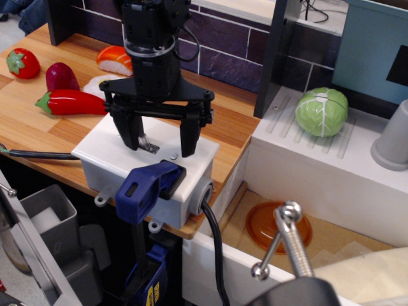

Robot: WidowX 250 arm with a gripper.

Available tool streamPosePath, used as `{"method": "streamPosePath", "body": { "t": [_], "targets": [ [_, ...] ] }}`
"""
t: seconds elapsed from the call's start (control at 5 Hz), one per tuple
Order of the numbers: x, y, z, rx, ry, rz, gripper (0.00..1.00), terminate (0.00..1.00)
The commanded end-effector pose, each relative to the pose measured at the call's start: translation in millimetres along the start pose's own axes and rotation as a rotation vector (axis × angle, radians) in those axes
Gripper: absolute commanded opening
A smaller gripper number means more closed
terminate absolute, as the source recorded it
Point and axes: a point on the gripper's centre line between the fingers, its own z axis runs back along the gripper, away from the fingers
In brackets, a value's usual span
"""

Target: Move light switch to the right

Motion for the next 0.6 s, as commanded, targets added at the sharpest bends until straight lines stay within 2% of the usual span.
{"method": "streamPosePath", "body": {
  "t": [0.0,0.2,0.4],
  "targets": [
    [2.9,-13.6,17.4,-0.04,-0.062,-0.026,1.0,0.0],
    [1.9,-13.9,18.0,-0.052,-0.07,-0.024,1.0,0.0],
    [4.6,-14.4,19.8,-0.024,-0.074,-0.018,1.0,1.0]
  ]
}}
